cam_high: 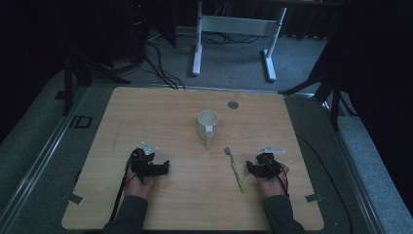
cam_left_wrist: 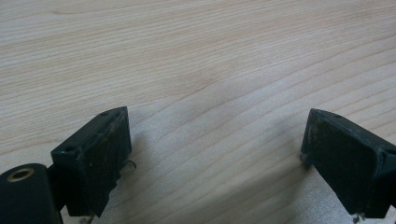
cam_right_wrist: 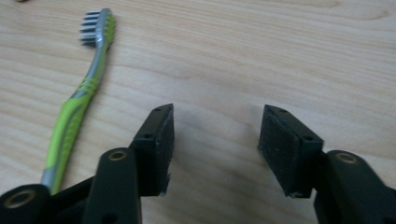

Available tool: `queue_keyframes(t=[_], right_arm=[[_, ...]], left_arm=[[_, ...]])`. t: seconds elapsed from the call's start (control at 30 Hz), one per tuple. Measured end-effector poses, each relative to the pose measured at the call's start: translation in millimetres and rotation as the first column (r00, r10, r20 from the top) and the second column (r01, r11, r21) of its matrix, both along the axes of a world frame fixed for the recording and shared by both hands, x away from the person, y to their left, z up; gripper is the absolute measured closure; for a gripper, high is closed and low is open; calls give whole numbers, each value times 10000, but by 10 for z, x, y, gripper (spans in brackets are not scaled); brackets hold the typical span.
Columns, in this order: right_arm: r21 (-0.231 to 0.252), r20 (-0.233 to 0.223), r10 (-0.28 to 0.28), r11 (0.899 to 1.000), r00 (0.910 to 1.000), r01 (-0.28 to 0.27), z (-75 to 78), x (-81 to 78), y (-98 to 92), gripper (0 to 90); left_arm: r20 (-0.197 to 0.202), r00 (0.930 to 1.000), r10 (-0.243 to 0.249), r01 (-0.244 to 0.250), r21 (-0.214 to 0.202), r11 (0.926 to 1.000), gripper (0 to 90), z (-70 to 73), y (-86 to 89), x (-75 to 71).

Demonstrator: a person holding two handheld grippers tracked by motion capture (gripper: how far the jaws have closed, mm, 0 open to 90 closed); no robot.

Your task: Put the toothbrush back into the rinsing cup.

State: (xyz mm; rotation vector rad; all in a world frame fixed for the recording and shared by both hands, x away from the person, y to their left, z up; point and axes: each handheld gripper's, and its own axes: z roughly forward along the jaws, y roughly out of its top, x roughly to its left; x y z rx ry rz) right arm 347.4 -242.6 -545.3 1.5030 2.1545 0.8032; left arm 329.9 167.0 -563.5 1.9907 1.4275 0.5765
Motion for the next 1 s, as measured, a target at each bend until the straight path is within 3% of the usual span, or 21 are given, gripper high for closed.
queue_keyframes(t=[0.2, 0.27, 0.37, 0.5, 0.73, 0.83, 1.0], right_arm=[[-72, 91, 185, 9998, 9998, -184, 68, -47, 13, 471], [-13, -111, 415, 9991, 9991, -415, 149, -70, 49, 471], [-147, -50, 655, 9977, 9978, -656, 221, -93, 108, 465], [-73, -2, 650, 9979, 9979, -650, 288, -102, 142, 460], [240, -152, 416, 9989, 9990, -412, 408, -147, 183, 530], [-39, 112, 357, 9994, 9993, -356, 469, -170, 197, 550], [29, 181, 402, 9992, 9990, -402, 536, -193, 241, 580]], left_arm=[[-1, 10000, -2, 2, -4, 10000, 88, 0, 0, 0], [-1, 10000, 32, -32, 2, 10000, 88, 0, -2, -2], [-2, 10000, 35, -35, 3, 10000, 88, 0, -2, -2], [-6, 10000, 39, -39, 15, 10000, 88, 1, -3, -3], [-4, 10000, 83, -83, -3, 10000, 87, 0, -9, -5], [-2, 10000, 88, -88, -8, 10000, 87, 0, -11, -5], [-2, 9999, 108, -108, -4, 9999, 86, 0, -16, -6]])
